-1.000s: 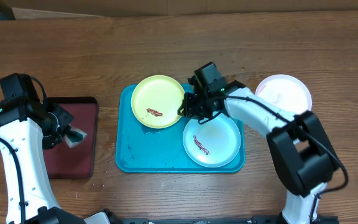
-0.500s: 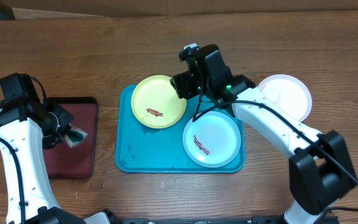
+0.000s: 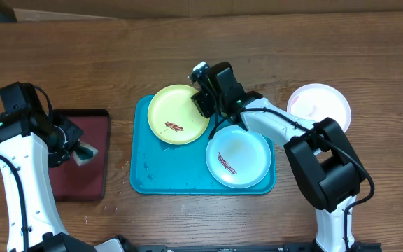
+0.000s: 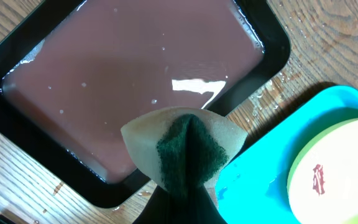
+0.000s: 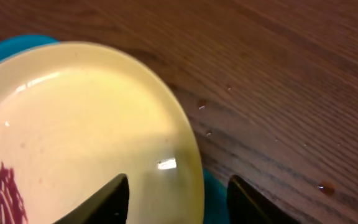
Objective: Clean dirty plates on tray and stack at the side
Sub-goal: 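Slide the yellow plate toward the tray center with the right gripper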
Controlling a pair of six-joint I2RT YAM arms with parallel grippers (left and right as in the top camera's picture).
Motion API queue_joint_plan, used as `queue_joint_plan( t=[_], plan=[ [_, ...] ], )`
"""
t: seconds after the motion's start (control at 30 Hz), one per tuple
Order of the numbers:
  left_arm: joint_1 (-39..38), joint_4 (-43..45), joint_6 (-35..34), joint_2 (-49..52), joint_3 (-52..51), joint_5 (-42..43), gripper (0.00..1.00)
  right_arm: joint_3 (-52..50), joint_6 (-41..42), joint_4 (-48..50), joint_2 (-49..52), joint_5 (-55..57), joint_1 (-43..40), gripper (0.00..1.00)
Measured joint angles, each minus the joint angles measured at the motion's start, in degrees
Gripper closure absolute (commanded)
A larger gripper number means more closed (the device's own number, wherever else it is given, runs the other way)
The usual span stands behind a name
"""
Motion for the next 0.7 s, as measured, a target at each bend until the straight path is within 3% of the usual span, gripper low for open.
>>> queue_joint_plan(
  t=[0.4, 0.63, 0.7],
  plan=[
    [0.0, 0.0, 0.0, 0.0, 0.0, 0.6, 0.96, 0.0, 0.7, -7.3, 0.5, 0.2, 0.3, 0.84],
    [0.0, 0.0, 0.0, 0.0, 0.0, 0.9, 0.96, 0.0, 6.2, -12.2, 0.5, 0.4, 0.4, 0.94],
    [0.0, 0.0, 0.0, 0.0, 0.0, 1.0, 0.96, 1.5, 10.3, -17.6, 0.2, 0.0, 1.0, 0.87]
  ],
)
